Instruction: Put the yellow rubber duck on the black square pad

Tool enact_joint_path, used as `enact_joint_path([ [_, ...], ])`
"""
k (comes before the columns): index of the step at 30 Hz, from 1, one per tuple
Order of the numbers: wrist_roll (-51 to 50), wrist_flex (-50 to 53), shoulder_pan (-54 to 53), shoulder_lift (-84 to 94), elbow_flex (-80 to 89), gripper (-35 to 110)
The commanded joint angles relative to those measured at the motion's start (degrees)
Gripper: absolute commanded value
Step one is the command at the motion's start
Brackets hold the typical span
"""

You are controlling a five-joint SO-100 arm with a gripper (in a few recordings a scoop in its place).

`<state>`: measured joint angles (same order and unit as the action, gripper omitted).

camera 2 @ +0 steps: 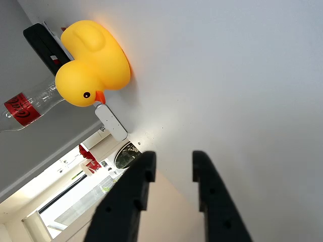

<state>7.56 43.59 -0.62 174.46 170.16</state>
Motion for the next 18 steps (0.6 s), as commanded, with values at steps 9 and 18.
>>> enact_joint_path([
  [9,0.53,-0.44,0.18,0.97,0.79,8],
  [18,0.53,-0.53,0.18,1.14,-3.16,8],
])
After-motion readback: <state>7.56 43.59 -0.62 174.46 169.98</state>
